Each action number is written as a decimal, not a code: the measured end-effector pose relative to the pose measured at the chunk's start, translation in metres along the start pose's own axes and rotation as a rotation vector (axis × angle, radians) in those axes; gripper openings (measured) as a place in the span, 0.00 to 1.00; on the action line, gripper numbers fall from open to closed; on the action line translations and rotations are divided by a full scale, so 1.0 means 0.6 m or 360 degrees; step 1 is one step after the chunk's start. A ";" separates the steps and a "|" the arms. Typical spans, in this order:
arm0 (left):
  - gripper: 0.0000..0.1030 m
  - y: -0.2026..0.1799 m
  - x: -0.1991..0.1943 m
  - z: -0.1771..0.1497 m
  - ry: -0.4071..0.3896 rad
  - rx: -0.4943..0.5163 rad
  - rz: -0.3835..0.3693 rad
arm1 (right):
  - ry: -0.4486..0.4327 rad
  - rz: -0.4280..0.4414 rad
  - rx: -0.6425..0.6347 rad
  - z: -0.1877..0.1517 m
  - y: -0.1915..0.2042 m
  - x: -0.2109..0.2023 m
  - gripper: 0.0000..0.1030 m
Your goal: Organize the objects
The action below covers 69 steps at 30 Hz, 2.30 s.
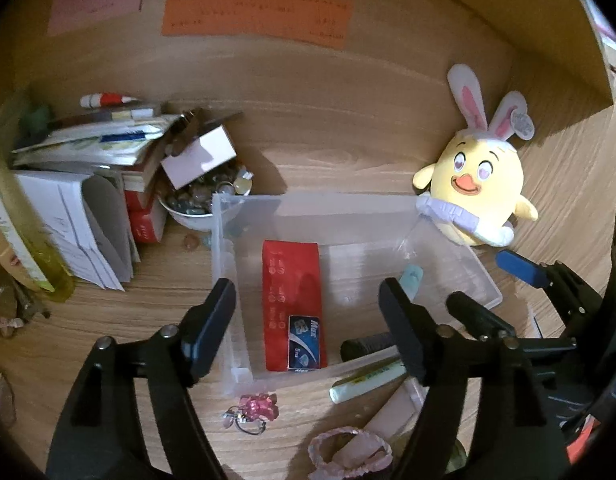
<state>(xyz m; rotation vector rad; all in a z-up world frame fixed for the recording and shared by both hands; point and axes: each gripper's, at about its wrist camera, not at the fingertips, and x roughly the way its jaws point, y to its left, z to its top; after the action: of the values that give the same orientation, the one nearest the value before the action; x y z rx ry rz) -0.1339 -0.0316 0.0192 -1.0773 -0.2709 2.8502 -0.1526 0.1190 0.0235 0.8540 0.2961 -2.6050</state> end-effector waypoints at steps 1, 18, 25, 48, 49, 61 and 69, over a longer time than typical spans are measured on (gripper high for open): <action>0.77 0.000 -0.005 -0.001 -0.0010 0.0001 0.0005 | -0.0009 -0.0002 0.0000 -0.001 -0.001 -0.006 0.80; 0.93 0.012 -0.078 -0.053 -0.0062 0.0085 0.0086 | -0.0010 0.0059 0.0086 -0.038 -0.019 -0.077 0.81; 0.93 0.033 -0.080 -0.097 0.0037 0.0101 0.0145 | 0.0045 0.0045 0.0050 -0.068 -0.004 -0.081 0.81; 0.93 0.091 -0.062 -0.227 0.0318 0.0095 0.0174 | 0.0285 0.0140 0.0233 -0.138 -0.021 -0.015 0.77; 0.93 0.093 -0.062 -0.229 0.0320 0.0092 0.0170 | 0.0291 0.0146 0.0237 -0.137 -0.020 -0.011 0.71; 0.63 0.090 -0.055 -0.240 0.0312 0.0120 0.0143 | 0.0371 0.0180 0.0191 -0.132 0.003 0.024 0.58; 0.39 0.084 -0.052 -0.238 0.0266 0.0171 0.0201 | 0.0356 0.0166 0.0184 -0.131 0.003 0.029 0.35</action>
<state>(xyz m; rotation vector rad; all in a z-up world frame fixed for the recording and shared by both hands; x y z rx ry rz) -0.0167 -0.0663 -0.0754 -1.3448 -0.0383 2.8196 -0.1237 0.1366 -0.0494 1.1717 0.1572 -2.4520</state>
